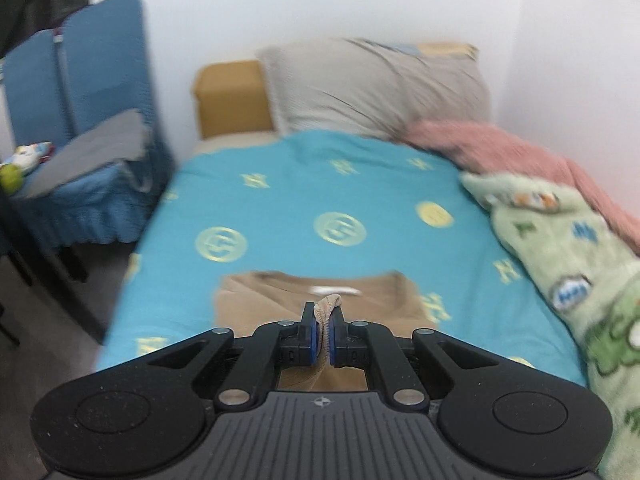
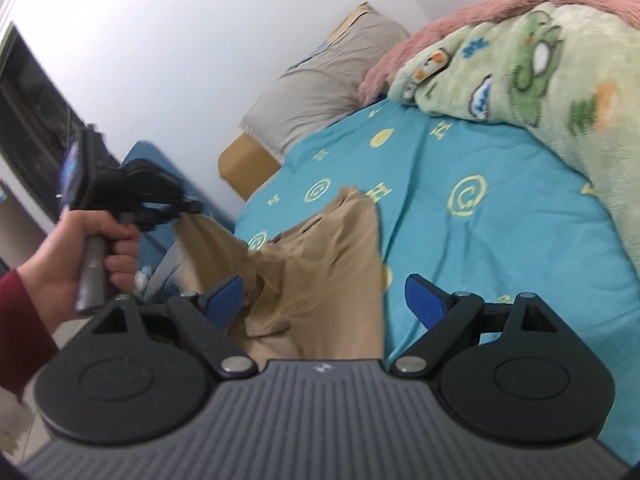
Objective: Fold clothes
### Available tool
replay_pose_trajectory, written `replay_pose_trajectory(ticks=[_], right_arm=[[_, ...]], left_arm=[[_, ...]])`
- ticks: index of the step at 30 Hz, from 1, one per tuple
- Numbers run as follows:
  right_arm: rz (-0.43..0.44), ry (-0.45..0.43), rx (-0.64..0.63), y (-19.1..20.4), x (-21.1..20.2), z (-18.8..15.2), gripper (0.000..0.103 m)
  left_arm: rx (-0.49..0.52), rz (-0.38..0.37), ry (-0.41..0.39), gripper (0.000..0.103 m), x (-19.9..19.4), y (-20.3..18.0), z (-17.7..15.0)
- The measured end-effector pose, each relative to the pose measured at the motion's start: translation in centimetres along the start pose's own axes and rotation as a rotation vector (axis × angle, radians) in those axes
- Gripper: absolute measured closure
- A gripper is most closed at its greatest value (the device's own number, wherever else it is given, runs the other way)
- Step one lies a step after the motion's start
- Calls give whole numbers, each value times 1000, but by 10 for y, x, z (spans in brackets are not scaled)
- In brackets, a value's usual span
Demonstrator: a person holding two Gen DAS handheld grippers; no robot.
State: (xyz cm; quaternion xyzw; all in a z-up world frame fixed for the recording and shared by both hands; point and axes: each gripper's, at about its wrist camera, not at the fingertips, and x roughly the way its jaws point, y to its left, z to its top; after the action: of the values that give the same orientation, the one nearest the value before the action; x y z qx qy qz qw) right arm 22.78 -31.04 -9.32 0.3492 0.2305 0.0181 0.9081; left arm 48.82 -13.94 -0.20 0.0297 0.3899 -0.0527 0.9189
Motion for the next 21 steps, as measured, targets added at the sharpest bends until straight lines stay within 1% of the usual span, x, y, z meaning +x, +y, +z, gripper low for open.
replay_pose_trajectory(ticks=[1, 3, 4, 6, 7, 8, 9, 12, 14, 15, 16, 19, 21], right_arm=[[-5, -3, 3, -4, 1, 1, 14], [-20, -10, 10, -10, 4, 1, 14], [-28, -8, 12, -14, 6, 1, 14], [-30, -2, 9, -18, 8, 1, 14], [-30, -1, 5, -20, 9, 1, 14], [-31, -1, 0, -20, 10, 1, 14], [-31, -3, -7, -20, 10, 1, 14], [-25, -14, -33, -19, 7, 1, 14], [-21, -20, -52, -17, 6, -1, 14], [-19, -21, -63, -15, 5, -2, 14], [-17, -20, -74, -13, 5, -4, 14], [-10, -8, -111, -5, 5, -11, 14], [5, 9, -140, 1, 4, -17, 14]], left_arm=[[16, -8, 10, 97, 8, -14, -5], [34, -41, 19, 91, 22, -29, -19], [42, -61, 19, 82, 29, -35, -26], [63, -92, 3, 72, 35, -44, -41], [74, -102, -9, 57, 36, -45, -49], [82, -99, -16, 48, 33, -44, -55], [88, -99, -25, 47, 30, -41, -61], [89, -106, -63, 42, 5, -24, -84], [102, -82, -109, 33, -26, -9, -107], [95, -73, -127, 31, -42, 0, -119], [81, -75, -139, 28, -57, 11, -133], [20, -68, -163, 27, -101, 43, -178], [-20, -55, -170, 25, -126, 63, -208]])
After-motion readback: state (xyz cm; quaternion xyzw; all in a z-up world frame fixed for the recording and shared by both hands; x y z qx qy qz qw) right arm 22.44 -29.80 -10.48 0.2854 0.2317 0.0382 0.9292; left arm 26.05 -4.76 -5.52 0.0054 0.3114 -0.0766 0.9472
